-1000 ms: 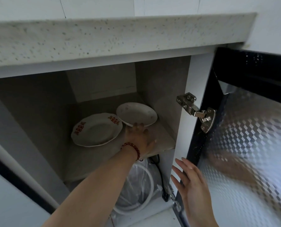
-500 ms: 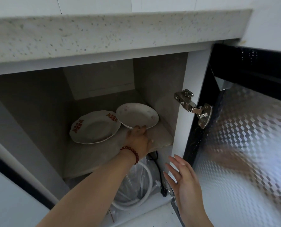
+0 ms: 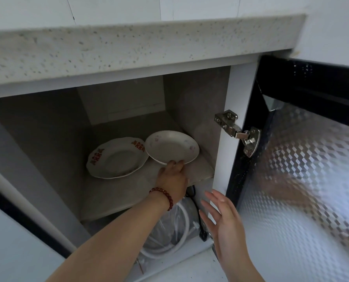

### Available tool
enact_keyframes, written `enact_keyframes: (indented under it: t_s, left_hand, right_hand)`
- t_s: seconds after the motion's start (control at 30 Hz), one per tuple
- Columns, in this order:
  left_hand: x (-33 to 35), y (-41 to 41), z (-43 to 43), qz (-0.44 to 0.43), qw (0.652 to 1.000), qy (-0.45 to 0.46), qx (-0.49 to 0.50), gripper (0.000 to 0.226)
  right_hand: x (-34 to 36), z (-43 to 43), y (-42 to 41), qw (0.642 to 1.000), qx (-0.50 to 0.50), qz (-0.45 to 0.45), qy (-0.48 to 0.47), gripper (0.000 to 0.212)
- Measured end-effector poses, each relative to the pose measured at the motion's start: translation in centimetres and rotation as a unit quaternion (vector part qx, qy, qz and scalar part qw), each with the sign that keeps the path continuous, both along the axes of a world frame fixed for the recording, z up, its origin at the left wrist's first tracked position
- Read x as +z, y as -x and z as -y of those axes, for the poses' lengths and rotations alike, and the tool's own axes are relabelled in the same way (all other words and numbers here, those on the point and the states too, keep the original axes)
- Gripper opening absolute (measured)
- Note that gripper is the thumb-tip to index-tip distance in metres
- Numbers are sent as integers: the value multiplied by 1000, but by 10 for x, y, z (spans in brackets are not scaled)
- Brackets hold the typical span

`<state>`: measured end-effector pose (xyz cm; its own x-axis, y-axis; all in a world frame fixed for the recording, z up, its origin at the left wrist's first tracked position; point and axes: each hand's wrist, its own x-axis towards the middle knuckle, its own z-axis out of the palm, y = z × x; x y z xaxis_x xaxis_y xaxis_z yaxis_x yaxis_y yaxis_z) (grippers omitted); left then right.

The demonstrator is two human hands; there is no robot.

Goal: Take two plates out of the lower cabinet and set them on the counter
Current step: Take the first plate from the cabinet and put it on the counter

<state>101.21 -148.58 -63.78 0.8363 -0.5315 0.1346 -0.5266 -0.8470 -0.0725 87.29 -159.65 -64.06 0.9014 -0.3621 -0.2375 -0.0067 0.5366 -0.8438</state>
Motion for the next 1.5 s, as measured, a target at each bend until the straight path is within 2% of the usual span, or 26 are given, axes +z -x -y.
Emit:
enact_keyframes:
  t_s: [0.17, 0.37, 0.5, 0.73, 0.87, 0.97, 1.03, 1.1, 1.3, 1.5]
  left_hand:
    - [3, 2, -1, -10, 998, 52, -20, 49]
    - [15, -11, -7, 41, 999, -17, 7, 66]
    - [20, -18, -13, 76, 994, -64, 39, 63]
    - [11, -31, -21, 46, 994, -95, -9, 55]
    - [8, -29, -23, 32, 994, -103, -5, 52]
    - [14, -22, -23, 112, 990, -63, -51, 46]
    - [18, -18, -23, 164, 980, -85, -77, 44]
    - [19, -15, -24, 180, 980, -56, -71, 46]
    - [17, -9, -36, 116, 993, 1, -20, 46]
    - [13, -6, -38, 67, 996, -26, -48, 53]
  right_hand:
    - [-1, 1, 1, 1000, -6, -6, -5, 20]
    - [1, 6, 1, 1000, -8, -5, -16, 20]
    - [1, 8, 2, 1000, -8, -4, -19, 21]
    - [-1, 12, 1, 1000, -4, -10, -21, 21]
    - [-3, 13, 3, 1000, -3, -13, -13, 21]
    - [-4, 12, 4, 1000, 0, -15, -18, 21]
    - [-4, 11, 5, 1000, 0, -16, -20, 21]
    - [-4, 10, 6, 1000, 0, -18, -21, 21]
    - [-3, 6, 6, 999, 1, -20, -26, 22]
    - [-1, 0, 5, 1000, 6, -18, -12, 21]
